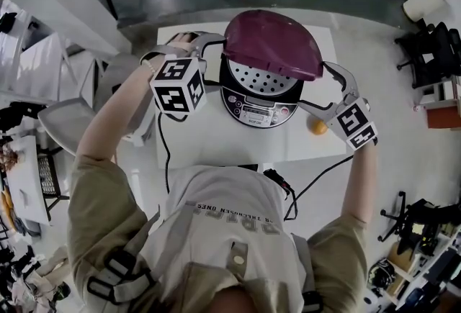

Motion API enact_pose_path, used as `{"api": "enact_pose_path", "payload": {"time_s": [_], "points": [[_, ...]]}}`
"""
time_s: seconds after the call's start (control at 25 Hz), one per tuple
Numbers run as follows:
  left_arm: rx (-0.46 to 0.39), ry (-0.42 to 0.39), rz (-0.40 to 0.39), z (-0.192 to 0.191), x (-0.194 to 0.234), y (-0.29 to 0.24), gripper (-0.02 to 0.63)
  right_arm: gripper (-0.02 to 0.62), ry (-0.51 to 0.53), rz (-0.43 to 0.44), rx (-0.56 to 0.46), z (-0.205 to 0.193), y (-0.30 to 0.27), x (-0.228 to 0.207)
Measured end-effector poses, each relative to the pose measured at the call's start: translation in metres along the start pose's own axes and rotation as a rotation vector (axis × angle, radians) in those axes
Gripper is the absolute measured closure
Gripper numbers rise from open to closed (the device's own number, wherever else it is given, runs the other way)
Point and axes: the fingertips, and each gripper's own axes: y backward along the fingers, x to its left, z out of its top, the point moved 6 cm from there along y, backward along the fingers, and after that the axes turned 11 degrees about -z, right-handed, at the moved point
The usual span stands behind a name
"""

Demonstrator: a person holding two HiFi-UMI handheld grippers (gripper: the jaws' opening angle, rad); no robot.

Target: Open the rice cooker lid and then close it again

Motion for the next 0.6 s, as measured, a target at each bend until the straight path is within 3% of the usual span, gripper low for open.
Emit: {"api": "enact_pose_path", "payload": {"time_s": [0.24, 0.6], "points": [[0.018, 0.000, -0.038, -0.003, -0.016, -0.009, 0.137, 0.143, 0.022, 0.061, 0.034, -0.010, 0.002, 0.014], [0.042, 0.005, -0.066, -0.009, -0.027, -0.018, 0.136, 0.143, 0.033, 0.084, 0.055, -0.019, -0.002, 0.025]]}}
